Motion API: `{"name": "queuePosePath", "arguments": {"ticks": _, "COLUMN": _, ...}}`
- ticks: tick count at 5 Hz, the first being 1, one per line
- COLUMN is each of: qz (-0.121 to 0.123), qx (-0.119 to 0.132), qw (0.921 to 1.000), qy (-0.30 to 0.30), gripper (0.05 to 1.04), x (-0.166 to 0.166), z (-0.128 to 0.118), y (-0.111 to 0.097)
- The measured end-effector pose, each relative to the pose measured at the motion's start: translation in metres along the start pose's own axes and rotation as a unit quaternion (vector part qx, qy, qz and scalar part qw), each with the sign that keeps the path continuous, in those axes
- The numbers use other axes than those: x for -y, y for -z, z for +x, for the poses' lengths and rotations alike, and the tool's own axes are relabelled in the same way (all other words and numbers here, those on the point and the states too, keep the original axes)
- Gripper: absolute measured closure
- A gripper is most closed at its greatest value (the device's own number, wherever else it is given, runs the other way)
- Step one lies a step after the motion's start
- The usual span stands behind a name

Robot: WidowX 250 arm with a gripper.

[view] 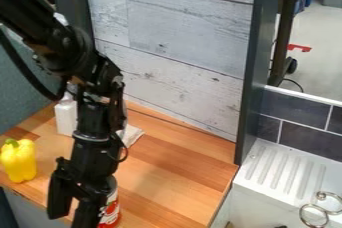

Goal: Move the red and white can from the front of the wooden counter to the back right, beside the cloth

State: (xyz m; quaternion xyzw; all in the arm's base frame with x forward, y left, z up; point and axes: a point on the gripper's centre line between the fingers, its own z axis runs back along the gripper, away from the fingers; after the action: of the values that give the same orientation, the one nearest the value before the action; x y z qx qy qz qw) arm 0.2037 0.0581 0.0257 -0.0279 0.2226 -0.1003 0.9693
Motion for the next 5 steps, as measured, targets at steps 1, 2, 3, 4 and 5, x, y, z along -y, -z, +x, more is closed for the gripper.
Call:
{"name": "queuePosePath", "arguments": {"ticks": 1, "qz": 0.019, "qx": 0.048, "qw": 0.9985, "qy": 0.014, "gripper": 0.083, "x": 0.006, "z": 0.026, "y": -0.017}}
{"name": "queuePosePath", "arguments": {"ticks": 2, "qz": 0.03, "qx": 0.089, "qw": 0.9953, "qy": 0.026, "gripper": 0.083, "x": 0.015, "z": 0.061, "y": -0.032}}
{"name": "queuePosePath", "arguments": {"ticks": 3, "qz": 0.039, "qx": 0.121, "qw": 0.9917, "qy": 0.02, "gripper": 0.083, "x": 0.016, "z": 0.097, "y": -0.049}}
{"name": "queuePosePath", "arguments": {"ticks": 4, "qz": 0.035, "qx": 0.136, "qw": 0.99, "qy": 0.009, "gripper": 0.083, "x": 0.011, "z": 0.124, "y": -0.06}}
{"name": "queuePosePath", "arguments": {"ticks": 5, "qz": 0.034, "qx": 0.152, "qw": 0.9878, "qy": -0.001, "gripper": 0.083, "x": 0.005, "z": 0.146, "y": -0.073}}
